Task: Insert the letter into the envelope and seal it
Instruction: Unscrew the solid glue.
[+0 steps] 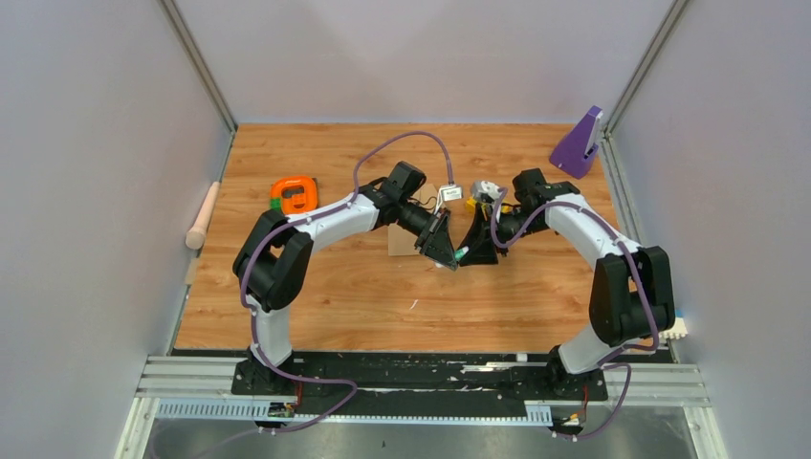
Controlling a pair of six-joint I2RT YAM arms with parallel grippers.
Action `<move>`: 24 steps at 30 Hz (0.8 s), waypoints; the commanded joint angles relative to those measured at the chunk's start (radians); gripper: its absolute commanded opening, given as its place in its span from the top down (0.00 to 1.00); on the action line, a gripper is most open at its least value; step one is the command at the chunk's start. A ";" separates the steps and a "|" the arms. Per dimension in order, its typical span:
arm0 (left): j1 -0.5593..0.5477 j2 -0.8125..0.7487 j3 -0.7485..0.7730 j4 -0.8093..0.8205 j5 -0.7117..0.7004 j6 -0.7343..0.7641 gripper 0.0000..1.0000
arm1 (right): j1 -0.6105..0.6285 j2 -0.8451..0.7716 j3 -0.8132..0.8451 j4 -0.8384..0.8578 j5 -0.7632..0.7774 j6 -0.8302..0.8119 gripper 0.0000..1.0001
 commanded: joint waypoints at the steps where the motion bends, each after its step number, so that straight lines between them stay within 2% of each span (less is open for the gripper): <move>1: -0.007 -0.008 0.005 -0.004 0.031 0.019 1.00 | -0.002 -0.009 0.036 -0.006 -0.077 0.002 0.58; 9: -0.008 -0.007 0.006 -0.005 0.031 0.022 1.00 | -0.026 -0.010 0.036 -0.008 -0.102 0.003 0.59; 15: -0.008 -0.009 0.008 -0.005 0.023 0.022 1.00 | -0.023 0.003 0.041 -0.036 -0.104 -0.021 0.69; 20: -0.008 -0.011 0.008 -0.004 0.015 0.023 1.00 | -0.017 0.022 0.054 -0.078 -0.108 -0.053 0.70; 23: -0.008 -0.013 0.008 -0.004 0.008 0.025 1.00 | -0.012 0.030 0.059 -0.101 -0.106 -0.072 0.77; 24: -0.008 -0.014 0.008 -0.004 0.008 0.025 0.95 | -0.011 0.033 0.064 -0.111 -0.107 -0.080 0.81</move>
